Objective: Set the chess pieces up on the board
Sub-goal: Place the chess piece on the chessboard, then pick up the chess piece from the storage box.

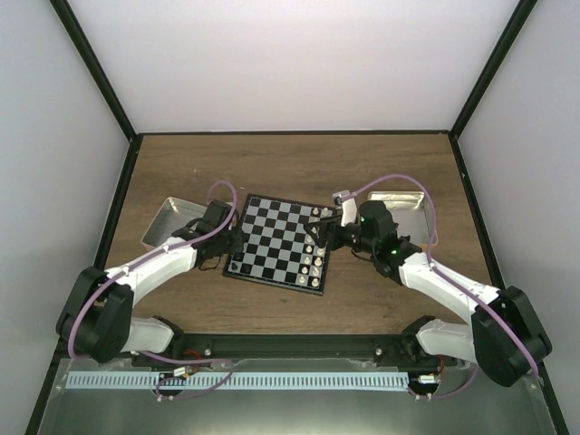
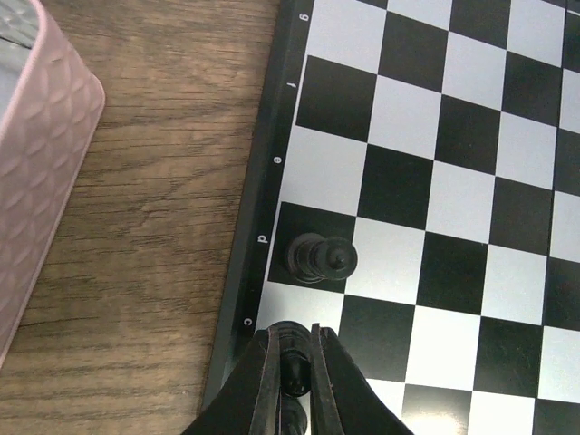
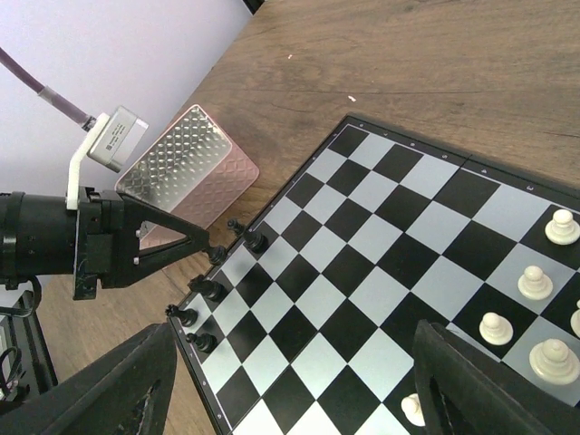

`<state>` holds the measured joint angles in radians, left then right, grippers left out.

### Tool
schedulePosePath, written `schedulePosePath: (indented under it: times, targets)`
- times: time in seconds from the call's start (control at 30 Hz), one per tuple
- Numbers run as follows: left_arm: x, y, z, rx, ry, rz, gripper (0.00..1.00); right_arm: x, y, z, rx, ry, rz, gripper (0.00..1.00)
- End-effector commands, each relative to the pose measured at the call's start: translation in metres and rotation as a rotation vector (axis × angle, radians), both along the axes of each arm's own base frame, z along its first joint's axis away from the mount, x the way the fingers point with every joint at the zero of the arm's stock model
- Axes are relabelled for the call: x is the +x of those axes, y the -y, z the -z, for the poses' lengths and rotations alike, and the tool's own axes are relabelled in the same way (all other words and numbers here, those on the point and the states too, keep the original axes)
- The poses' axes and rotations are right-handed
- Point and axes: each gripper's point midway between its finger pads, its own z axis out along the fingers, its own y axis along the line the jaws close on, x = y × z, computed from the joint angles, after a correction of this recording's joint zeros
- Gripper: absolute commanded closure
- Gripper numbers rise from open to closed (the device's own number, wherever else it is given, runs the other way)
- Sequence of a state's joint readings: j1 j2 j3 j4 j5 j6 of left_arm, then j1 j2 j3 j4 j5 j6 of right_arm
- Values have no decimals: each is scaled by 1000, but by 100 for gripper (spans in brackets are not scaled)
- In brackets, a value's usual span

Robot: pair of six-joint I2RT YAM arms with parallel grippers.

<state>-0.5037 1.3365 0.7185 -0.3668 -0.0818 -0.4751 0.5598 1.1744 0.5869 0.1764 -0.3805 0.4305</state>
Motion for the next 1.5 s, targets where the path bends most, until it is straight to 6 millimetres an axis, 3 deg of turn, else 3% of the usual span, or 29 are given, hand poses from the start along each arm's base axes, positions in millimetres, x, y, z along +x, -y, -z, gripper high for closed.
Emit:
schedulePosePath:
  times: [0.0, 0.57, 0.83, 0.97, 1.27, 1.47]
  targets:
    - [6, 8, 3, -37, 21, 14, 96, 2, -2, 0, 3, 4, 7, 27]
    - [1, 10, 19, -44, -14, 18, 90, 5, -2, 5, -7, -5, 10, 27]
    - [-1, 12, 8, -64, -2, 27, 68, 5, 2, -3, -14, 10, 32, 27]
    - [3, 10, -12, -67, 43, 17, 59, 17, 19, -13, -40, 32, 152, 27]
    - [6, -3, -81, -91, 220, -19, 51, 53, 102, -29, -186, 40, 600, 27]
    - [7, -2, -149, -153, 414, 19, 42, 74, 162, 0, -236, -123, 784, 32]
